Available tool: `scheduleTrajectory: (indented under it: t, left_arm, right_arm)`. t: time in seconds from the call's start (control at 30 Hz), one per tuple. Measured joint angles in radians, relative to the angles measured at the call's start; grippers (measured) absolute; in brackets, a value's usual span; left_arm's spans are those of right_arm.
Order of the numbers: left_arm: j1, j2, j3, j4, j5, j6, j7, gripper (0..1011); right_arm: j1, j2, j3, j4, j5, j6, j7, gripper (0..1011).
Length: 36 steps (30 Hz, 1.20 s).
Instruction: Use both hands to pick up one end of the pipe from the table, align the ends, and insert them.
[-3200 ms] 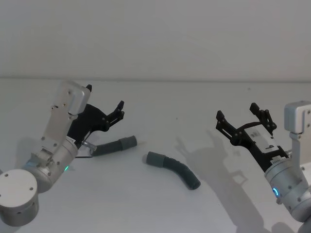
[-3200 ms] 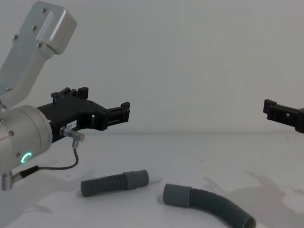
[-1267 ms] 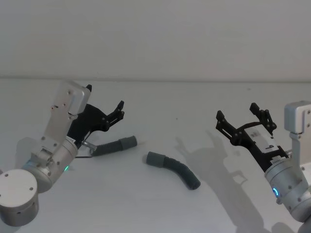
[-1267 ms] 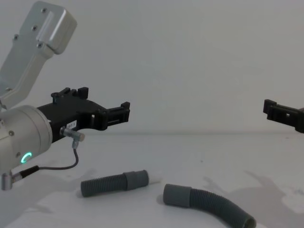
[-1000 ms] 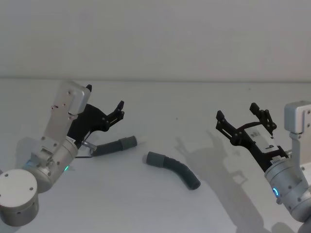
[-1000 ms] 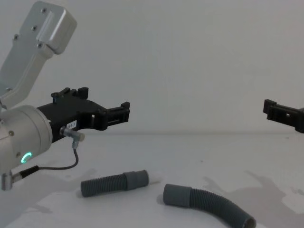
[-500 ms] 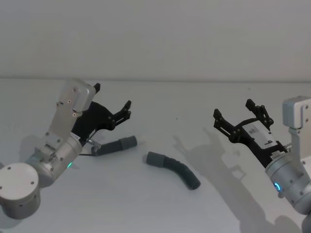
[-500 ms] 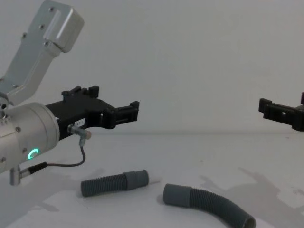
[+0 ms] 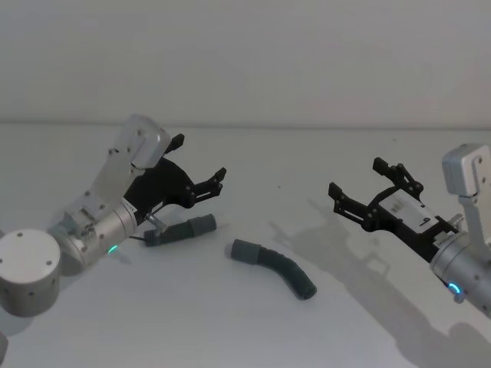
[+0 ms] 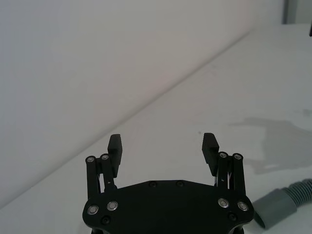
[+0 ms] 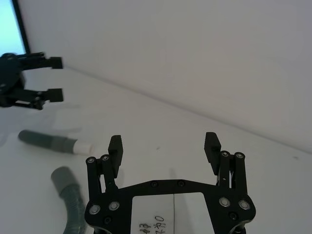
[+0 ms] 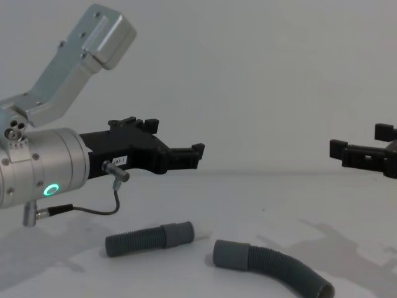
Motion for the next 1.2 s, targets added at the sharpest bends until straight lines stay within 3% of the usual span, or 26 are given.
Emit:
scheduleTrajectory:
  t: [0.4,0.9,1.2]
  left_arm:
    - [-0.054,0.032,0.002,0.043,-0.009,0.059,-0.098,1001]
    - [-0.06,0.046,-0.029,0.077,-0.061,0.115,-0.171,1001]
    - [-0.06,0.058,-0.034,0.092,-0.112,0.124,-0.259,1001]
  right_arm:
    - [0.036,0.056,-0.011,0.036,0.044,0.022,0.11,1000]
    - [0.058,0.078,-0.027,0.062,0.074,0.039,0.152,1000]
    - [0.083,0.092,-0.046,0.075,0.089,0.063,0.182,1000]
